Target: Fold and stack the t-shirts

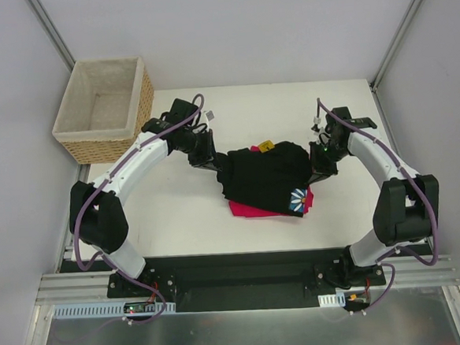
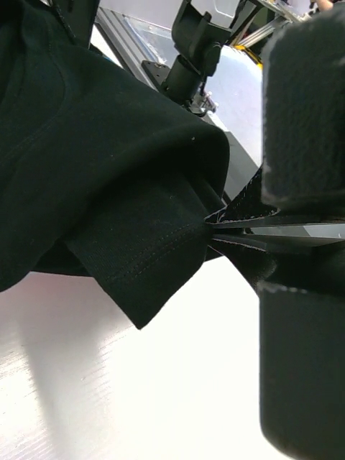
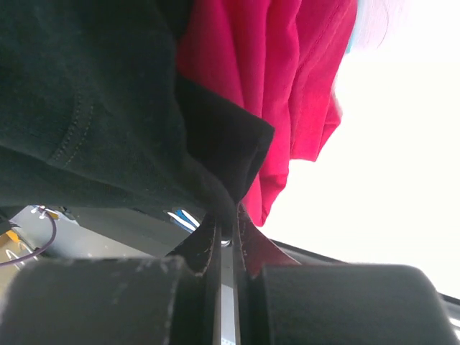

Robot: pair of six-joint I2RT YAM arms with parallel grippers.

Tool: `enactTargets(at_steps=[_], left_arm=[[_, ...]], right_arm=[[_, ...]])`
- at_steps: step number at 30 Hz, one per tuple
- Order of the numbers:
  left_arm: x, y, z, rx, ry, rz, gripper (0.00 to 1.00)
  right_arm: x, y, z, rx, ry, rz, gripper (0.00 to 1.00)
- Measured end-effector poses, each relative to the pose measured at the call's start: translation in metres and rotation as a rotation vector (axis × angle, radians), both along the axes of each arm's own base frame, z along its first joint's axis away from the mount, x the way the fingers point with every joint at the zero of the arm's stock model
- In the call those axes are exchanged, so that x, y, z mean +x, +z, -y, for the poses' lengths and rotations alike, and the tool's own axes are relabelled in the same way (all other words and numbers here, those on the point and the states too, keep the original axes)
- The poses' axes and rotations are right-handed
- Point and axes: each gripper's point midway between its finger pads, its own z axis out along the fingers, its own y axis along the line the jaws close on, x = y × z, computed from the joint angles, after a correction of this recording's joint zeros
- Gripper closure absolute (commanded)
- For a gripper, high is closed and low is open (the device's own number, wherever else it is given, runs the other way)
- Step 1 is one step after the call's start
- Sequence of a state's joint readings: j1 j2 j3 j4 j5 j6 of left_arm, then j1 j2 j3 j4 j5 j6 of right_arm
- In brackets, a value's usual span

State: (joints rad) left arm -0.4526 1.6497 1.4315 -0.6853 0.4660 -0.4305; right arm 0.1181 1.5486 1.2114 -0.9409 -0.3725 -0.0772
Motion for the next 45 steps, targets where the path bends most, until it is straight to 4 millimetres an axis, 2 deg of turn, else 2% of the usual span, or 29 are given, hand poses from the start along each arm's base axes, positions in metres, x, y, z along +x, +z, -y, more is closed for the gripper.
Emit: enactTargets(at_steps=[3,6,7,10,11,16,18,20,24,26,28,33,35,37,42,45], left_arm=[[-0.001,-0.001,0.0,-0.002,-0.002,-0.006,0.99],[-0.003,-0.002,0.002,-0.011,-0.011,-0.02,0.77],[-0.003,-0.005,0.002,-0.006,-0.014,-0.026,0.63],[-0.004,-0.013,-0.001,0.011,-0.006,-0.058,0.49],[-0.003,-0.015,-0.003,0.02,0.002,-0.066,0.48],[-0.004,-0.016,-0.006,0.038,0.014,-0.066,0.46],[-0.004,-0.014,-0.007,0.04,0.017,-0.058,0.46],[-0.006,-0.01,-0.009,0.036,0.018,-0.046,0.46],[-0.016,-0.012,-0.014,0.044,0.019,-0.051,0.46],[-0.019,-0.016,-0.016,0.051,0.02,-0.061,0.46],[-0.022,-0.021,-0.016,0.06,0.017,-0.07,0.46],[-0.028,-0.032,-0.012,0.054,0.01,-0.067,0.46],[-0.03,-0.037,-0.007,0.04,0.007,-0.054,0.46],[-0.037,-0.045,0.002,0.025,-0.007,-0.053,0.46],[-0.063,-0.067,0.032,-0.003,-0.062,-0.062,0.47],[-0.073,-0.077,0.049,-0.021,-0.082,-0.07,0.47]], right_arm=[[0.002,-0.002,0.001,-0.001,0.009,0.003,0.99],[0.007,0.003,0.002,-0.007,0.019,0.015,0.99],[0.01,0.005,0.005,-0.023,0.023,0.024,0.99],[0.023,0.007,0.017,-0.079,0.02,0.056,0.99],[0.027,0.006,0.022,-0.096,0.017,0.061,0.99],[0.04,-0.013,0.031,-0.137,0.009,0.032,0.98],[0.043,-0.02,0.031,-0.139,0.011,0.012,0.91],[0.046,-0.021,0.031,-0.138,0.01,0.004,0.79],[0.054,-0.012,0.03,-0.138,-0.001,0.036,0.63],[0.055,-0.004,0.033,-0.152,-0.016,0.064,0.54],[0.055,0.012,0.036,-0.166,-0.034,0.114,0.5],[0.043,0.068,0.042,-0.17,-0.072,0.296,0.49],[0.034,0.078,0.041,-0.159,-0.081,0.33,0.5],[0.022,0.074,0.04,-0.143,-0.085,0.322,0.5],[-0.012,0.03,0.035,-0.116,-0.085,0.174,0.51],[-0.028,0.011,0.031,-0.097,-0.089,0.102,0.52]])
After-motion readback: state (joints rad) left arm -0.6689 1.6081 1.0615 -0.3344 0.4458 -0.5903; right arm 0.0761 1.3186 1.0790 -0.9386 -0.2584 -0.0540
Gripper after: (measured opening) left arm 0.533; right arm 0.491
